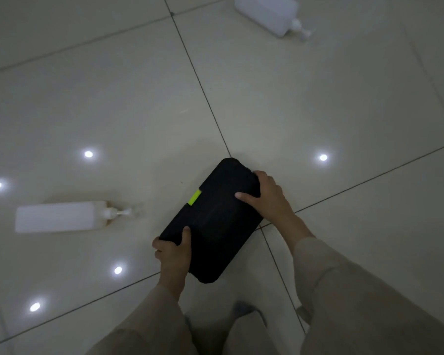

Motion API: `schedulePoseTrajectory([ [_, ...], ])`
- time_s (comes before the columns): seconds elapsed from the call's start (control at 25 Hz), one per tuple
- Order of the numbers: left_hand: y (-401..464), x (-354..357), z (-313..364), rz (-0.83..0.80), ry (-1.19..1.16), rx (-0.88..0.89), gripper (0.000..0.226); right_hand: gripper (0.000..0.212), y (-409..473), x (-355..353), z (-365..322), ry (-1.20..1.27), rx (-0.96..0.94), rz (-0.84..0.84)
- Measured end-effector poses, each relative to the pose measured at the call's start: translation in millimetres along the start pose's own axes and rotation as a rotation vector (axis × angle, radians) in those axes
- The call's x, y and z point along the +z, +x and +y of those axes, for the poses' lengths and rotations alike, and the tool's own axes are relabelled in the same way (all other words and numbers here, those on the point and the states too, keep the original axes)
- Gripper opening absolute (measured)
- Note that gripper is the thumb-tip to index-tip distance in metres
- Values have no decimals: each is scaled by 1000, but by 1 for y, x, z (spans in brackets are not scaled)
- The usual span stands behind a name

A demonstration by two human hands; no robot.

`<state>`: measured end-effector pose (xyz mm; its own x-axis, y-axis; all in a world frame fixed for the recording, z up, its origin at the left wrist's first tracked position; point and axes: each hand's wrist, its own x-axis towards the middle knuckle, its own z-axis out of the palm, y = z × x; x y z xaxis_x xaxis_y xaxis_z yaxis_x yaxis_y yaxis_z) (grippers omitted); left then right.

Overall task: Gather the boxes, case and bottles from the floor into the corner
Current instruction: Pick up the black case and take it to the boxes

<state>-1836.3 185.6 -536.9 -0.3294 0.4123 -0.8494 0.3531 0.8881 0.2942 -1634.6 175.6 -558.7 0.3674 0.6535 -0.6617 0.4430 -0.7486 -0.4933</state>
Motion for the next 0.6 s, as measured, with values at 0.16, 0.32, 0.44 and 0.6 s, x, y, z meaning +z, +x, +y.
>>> schedulePoseTrajectory([
  [0.16, 7, 3, -4, -11, -89, 14, 85, 114, 7, 2, 5, 7, 111, -47],
  [0.32, 12, -8, 3, -99, -57, 187, 75, 117, 3, -3, 18, 66, 233, -80],
  [0.44, 9, -7, 17, -178, -109, 237, 57, 113, -12, -7, 38, 178, 341, -103],
  [0.6, -6, -1, 34, -209, -78, 347, 56, 125, -51, -10, 53, 403, 379, -54],
])
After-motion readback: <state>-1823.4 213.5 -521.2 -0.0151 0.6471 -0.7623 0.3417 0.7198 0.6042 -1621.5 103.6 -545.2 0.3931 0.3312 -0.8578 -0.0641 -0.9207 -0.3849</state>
